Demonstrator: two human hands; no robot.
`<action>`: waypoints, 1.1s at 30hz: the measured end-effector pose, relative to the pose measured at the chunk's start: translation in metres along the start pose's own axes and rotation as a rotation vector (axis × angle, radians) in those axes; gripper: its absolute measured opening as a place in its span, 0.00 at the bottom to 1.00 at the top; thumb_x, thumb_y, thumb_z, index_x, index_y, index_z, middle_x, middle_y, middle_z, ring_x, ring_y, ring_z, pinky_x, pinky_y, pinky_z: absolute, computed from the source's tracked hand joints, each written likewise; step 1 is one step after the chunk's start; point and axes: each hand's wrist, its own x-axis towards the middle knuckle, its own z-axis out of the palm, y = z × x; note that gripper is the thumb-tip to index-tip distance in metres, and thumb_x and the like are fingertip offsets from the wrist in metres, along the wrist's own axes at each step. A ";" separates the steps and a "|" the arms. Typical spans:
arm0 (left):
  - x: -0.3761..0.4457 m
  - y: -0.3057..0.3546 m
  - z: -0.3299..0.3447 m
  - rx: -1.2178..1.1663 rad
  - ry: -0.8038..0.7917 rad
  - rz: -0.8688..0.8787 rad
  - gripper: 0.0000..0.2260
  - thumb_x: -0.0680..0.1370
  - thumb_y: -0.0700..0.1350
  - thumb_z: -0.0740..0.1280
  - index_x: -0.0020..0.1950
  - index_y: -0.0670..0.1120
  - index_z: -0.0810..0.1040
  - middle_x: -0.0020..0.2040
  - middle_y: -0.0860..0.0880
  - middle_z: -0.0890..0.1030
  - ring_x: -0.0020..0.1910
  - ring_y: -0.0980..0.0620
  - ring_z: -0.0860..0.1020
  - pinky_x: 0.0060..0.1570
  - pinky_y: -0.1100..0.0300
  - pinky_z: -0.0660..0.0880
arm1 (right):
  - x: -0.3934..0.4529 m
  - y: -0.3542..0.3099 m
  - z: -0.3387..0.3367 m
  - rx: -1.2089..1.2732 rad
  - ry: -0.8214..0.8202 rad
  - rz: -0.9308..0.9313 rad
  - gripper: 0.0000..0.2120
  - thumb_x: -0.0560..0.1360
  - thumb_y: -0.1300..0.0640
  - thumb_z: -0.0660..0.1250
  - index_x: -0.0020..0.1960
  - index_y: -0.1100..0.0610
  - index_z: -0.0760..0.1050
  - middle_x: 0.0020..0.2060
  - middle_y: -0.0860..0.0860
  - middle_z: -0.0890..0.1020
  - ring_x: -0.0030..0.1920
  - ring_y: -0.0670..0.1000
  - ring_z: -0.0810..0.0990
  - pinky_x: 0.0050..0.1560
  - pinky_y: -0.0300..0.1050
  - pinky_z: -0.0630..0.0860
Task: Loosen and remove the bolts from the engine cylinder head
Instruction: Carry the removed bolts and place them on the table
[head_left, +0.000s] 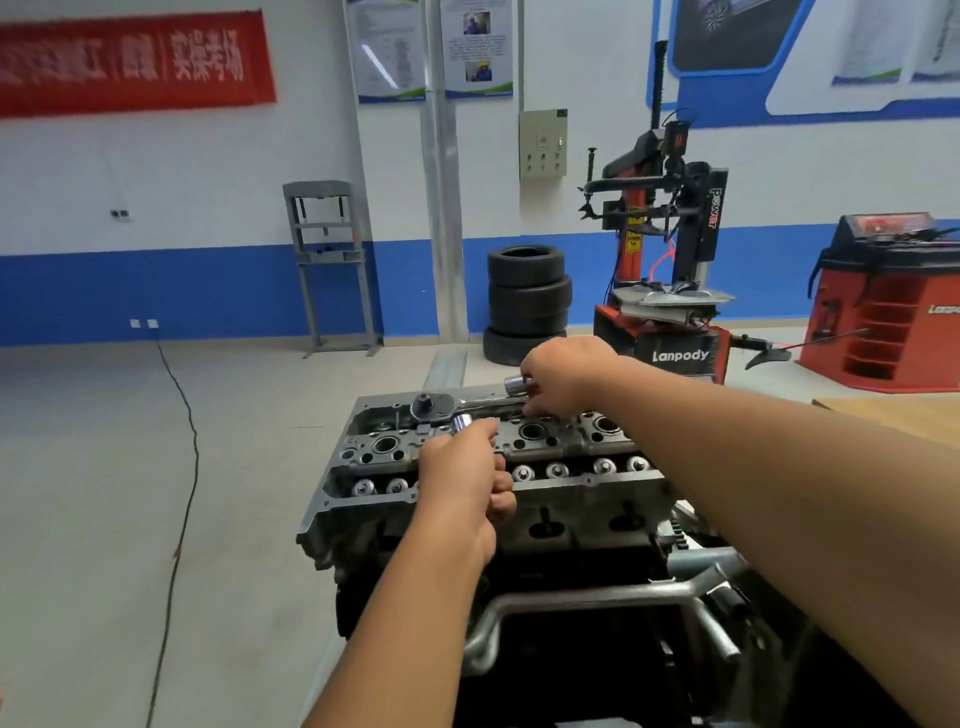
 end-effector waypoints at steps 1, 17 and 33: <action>0.001 0.000 0.004 -0.005 0.011 0.024 0.06 0.82 0.42 0.65 0.47 0.45 0.71 0.27 0.51 0.67 0.21 0.56 0.62 0.21 0.66 0.56 | -0.002 0.000 0.002 -0.052 0.032 -0.028 0.16 0.78 0.39 0.69 0.52 0.51 0.79 0.44 0.48 0.80 0.44 0.53 0.79 0.34 0.45 0.68; -0.085 -0.067 0.252 -0.120 -0.407 0.100 0.07 0.86 0.44 0.64 0.53 0.41 0.76 0.43 0.39 0.84 0.35 0.45 0.85 0.33 0.52 0.82 | -0.287 0.130 0.005 0.768 0.280 0.501 0.10 0.80 0.50 0.69 0.42 0.54 0.77 0.38 0.50 0.80 0.41 0.54 0.79 0.40 0.51 0.74; -0.361 -0.389 0.500 1.010 -1.205 0.238 0.06 0.75 0.37 0.73 0.39 0.44 0.79 0.36 0.44 0.81 0.39 0.44 0.81 0.37 0.55 0.76 | -0.698 0.282 0.104 1.477 1.226 1.794 0.06 0.77 0.65 0.65 0.47 0.64 0.81 0.31 0.56 0.82 0.30 0.53 0.78 0.31 0.46 0.72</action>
